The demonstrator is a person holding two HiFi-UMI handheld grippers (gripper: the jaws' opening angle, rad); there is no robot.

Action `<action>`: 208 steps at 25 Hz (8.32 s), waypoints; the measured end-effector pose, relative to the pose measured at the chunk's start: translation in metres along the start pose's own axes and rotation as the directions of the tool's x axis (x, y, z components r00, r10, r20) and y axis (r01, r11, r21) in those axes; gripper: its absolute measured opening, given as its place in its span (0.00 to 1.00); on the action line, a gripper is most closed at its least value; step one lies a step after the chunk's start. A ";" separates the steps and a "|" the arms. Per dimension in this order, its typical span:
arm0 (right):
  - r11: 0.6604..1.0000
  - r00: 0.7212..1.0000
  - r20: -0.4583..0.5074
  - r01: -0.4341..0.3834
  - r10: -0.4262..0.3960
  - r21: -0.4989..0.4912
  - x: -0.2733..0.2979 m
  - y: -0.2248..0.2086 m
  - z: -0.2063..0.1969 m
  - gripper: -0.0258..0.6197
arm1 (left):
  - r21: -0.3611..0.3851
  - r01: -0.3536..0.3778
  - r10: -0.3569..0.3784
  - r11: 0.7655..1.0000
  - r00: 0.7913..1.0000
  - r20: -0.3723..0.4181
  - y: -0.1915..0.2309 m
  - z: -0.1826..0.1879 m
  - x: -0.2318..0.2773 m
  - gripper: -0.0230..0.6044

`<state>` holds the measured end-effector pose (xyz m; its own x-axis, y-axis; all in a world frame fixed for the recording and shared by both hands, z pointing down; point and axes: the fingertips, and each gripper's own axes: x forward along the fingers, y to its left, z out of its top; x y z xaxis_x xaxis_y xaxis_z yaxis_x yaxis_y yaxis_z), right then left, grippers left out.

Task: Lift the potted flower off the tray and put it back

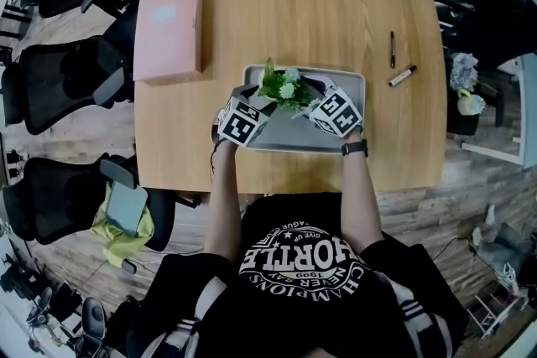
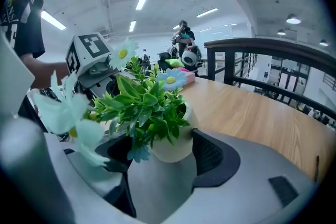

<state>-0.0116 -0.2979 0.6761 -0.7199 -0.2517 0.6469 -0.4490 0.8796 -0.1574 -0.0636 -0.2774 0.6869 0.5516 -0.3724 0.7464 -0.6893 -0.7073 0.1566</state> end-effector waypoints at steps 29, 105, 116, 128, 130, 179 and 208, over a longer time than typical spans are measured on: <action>0.997 0.998 0.053 -0.038 0.034 0.067 -0.060 0.053 0.023 0.55 | -0.066 0.064 -0.064 0.996 0.998 -0.002 -0.049 0.015 -0.067 0.47; 0.983 0.982 0.077 0.164 -0.171 0.086 -0.183 0.133 0.065 0.53 | 0.174 0.054 -0.067 0.983 0.995 0.072 -0.139 0.065 -0.171 0.46; 0.979 0.981 0.068 0.173 -0.181 0.106 -0.185 0.117 0.055 0.53 | 0.179 0.075 -0.087 0.981 0.995 0.058 -0.139 0.071 -0.154 0.46; 0.974 0.978 0.066 0.190 -0.200 0.125 -0.189 0.104 0.050 0.53 | 0.192 0.096 -0.104 0.977 0.994 0.031 -0.139 0.080 -0.141 0.46; 0.973 0.977 0.066 0.191 -0.201 0.129 -0.190 0.102 0.050 0.53 | 0.194 0.100 -0.108 0.976 0.994 0.029 -0.140 0.082 -0.139 0.46; 0.956 0.975 -0.046 0.220 -0.215 0.194 -0.158 0.048 -0.007 0.52 | 0.154 0.168 -0.154 0.974 0.983 -0.105 -0.123 0.070 -0.053 0.45; 0.962 0.982 -0.125 0.166 -0.142 0.217 -0.106 0.007 -0.029 0.52 | 0.060 0.184 -0.170 0.981 0.968 -0.183 -0.084 0.051 -0.001 0.45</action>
<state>0.0766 -0.2536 0.6283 -0.5770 -0.3211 0.7509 -0.6663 0.7169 -0.2054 0.0175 -0.2485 0.6398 0.5658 -0.1303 0.8142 -0.5467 -0.7985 0.2520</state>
